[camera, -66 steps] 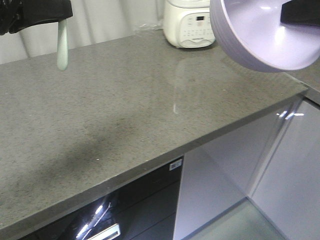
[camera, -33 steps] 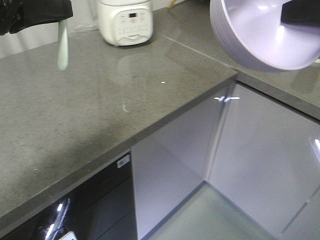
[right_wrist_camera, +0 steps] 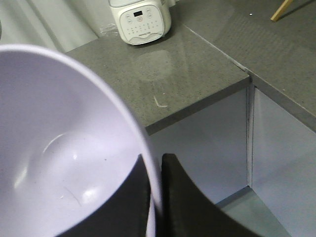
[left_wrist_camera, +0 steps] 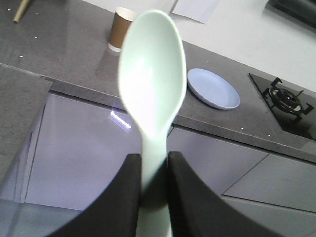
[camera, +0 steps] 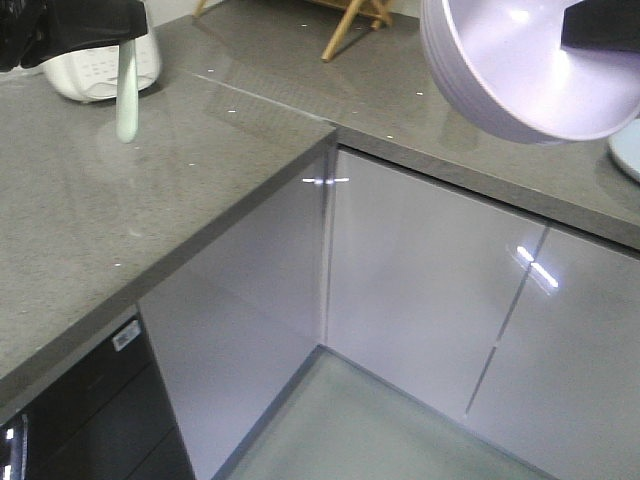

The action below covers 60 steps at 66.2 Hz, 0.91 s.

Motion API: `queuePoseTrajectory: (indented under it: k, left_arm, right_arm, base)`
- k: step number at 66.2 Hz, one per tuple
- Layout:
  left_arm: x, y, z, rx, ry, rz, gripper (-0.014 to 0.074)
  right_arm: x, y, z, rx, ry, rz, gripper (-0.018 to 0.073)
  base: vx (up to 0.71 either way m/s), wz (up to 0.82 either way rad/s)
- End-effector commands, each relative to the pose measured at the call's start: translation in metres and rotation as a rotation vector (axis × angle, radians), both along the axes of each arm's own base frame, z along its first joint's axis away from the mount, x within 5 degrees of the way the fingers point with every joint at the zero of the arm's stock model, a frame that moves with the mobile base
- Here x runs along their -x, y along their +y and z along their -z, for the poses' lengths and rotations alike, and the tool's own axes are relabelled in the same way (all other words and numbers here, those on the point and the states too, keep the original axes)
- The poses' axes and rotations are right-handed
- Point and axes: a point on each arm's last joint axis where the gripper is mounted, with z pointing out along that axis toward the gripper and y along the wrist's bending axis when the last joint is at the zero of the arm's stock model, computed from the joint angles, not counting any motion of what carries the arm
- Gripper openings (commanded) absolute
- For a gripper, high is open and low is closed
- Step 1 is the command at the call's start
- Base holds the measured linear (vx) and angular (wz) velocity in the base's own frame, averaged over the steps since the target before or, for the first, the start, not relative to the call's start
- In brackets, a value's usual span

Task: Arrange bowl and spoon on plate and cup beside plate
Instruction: 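Turn the base away from the counter holding spoon and bowl aloft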

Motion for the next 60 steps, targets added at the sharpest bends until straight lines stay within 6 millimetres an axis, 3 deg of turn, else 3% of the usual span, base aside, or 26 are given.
queuePoseTrajectory:
  k: [1,60]
  left_arm:
    - [0.0102,0.0012,-0.0201,0.069,-0.07,-0.015,-0.0007]
    - [0.0102,0.0012,-0.0201,0.069,-0.07,-0.015,-0.0007]
  right_arm:
    - [0.0077,0.0009,-0.018,-0.05,-0.092,0.014,-0.0011]
    - [0.0078,0.0009,-0.0179,-0.05,-0.091,0.014,-0.0011]
  base:
    - [-0.05,-0.38]
    - [-0.05,-0.31]
